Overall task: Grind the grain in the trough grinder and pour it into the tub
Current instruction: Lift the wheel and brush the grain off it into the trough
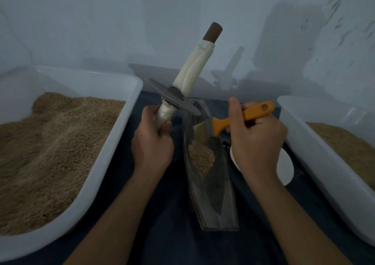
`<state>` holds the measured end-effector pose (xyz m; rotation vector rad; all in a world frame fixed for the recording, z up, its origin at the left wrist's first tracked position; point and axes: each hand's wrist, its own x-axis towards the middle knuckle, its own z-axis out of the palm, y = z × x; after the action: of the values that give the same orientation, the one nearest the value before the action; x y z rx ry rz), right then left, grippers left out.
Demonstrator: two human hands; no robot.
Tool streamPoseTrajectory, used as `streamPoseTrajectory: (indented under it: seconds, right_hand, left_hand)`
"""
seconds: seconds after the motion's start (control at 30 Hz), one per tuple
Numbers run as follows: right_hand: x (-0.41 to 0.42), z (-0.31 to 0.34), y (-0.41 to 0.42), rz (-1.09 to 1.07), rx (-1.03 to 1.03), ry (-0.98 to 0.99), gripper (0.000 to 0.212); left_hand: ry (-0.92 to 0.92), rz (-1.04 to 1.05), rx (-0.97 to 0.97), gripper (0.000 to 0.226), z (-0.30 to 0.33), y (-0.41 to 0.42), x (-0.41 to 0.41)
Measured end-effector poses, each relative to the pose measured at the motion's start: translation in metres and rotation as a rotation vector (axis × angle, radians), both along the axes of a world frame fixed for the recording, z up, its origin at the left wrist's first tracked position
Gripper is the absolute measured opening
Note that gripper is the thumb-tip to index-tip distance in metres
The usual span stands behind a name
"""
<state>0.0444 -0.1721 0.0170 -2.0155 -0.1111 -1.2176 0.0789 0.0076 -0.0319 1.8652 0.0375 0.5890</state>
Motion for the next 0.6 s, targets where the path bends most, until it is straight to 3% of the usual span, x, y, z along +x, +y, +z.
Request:
streamPoseTrajectory:
  seconds: [0.6]
  right_hand:
    - [-0.002, 0.0, 0.013, -0.013, -0.083, 0.063, 0.052]
  left_hand:
    - [0.019, -0.004, -0.006, 0.023, 0.001, -0.001, -0.002]
